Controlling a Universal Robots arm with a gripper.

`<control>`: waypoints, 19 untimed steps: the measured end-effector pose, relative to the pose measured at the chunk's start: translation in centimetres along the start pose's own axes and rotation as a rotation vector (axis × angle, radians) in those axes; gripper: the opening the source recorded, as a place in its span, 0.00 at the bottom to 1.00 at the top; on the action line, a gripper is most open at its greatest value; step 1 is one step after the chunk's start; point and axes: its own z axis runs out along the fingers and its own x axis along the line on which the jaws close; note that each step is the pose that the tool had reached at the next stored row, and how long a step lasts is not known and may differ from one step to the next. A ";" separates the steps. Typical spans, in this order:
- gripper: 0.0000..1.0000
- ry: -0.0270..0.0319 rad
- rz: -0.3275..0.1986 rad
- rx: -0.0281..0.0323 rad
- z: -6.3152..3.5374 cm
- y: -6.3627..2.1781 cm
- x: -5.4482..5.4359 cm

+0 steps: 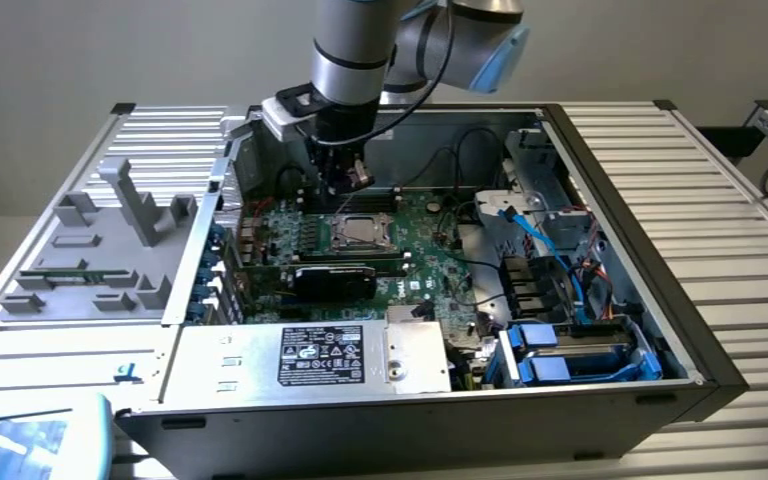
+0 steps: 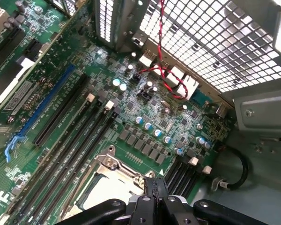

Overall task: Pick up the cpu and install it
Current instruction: 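Install the first cpu locking lever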

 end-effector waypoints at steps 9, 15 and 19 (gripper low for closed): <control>0.12 0.0135 -0.135 0.0249 -0.26 0.13 0.1; 0.12 0.0194 -0.232 0.0221 -0.39 0.17 0.1; 0.12 0.0211 -0.295 0.0185 -0.45 0.17 0.1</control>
